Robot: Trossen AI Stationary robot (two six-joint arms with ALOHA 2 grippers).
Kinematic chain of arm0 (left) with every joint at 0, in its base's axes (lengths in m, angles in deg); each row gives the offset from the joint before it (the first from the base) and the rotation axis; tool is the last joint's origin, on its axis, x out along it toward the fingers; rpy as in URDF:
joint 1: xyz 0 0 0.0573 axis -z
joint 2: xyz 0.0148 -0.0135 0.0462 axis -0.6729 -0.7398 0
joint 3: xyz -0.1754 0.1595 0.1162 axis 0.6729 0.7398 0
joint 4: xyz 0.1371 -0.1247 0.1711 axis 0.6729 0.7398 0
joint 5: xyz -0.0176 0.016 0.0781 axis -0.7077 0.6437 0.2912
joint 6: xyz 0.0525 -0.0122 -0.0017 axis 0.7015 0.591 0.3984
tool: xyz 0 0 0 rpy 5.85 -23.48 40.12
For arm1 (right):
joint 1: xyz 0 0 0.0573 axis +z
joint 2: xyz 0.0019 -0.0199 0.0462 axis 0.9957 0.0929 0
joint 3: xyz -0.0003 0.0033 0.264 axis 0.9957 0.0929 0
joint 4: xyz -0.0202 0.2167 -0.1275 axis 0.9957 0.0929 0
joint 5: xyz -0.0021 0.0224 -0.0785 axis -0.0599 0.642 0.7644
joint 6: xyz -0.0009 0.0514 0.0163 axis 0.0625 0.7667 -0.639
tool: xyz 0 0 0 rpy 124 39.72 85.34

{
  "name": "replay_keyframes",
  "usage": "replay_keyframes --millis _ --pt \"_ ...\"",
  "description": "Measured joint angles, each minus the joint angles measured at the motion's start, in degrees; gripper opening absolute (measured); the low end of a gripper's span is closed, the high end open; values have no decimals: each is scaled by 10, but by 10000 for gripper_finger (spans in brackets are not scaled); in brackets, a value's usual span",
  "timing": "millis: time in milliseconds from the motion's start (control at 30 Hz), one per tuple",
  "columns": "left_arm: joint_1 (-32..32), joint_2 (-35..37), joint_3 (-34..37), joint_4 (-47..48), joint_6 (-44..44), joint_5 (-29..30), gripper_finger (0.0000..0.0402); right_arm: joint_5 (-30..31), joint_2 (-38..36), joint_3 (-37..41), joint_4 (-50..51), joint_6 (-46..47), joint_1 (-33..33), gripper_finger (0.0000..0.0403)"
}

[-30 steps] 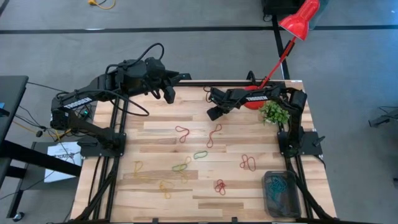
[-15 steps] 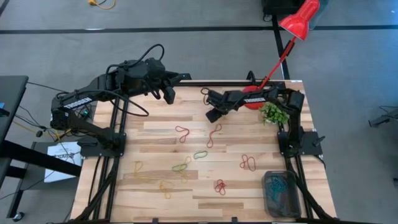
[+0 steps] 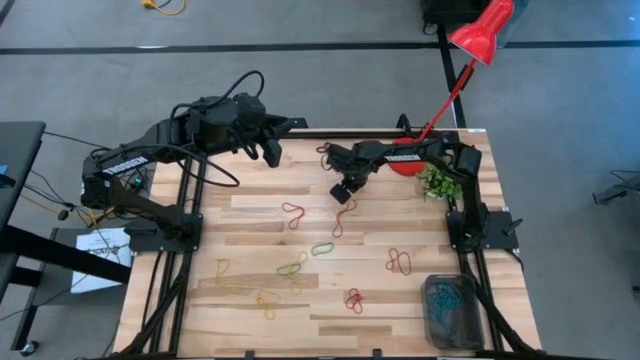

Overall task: Pick and place items into bin
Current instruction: Put the yellow rubber band into the black bin

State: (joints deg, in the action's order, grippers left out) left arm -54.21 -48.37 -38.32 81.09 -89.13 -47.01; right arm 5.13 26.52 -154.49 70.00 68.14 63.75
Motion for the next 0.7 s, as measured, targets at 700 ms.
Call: replay_keyframes --millis 700 --pt "0 0 0 -2 7 0 105 -181 -70 -314 436 -95 130 1"
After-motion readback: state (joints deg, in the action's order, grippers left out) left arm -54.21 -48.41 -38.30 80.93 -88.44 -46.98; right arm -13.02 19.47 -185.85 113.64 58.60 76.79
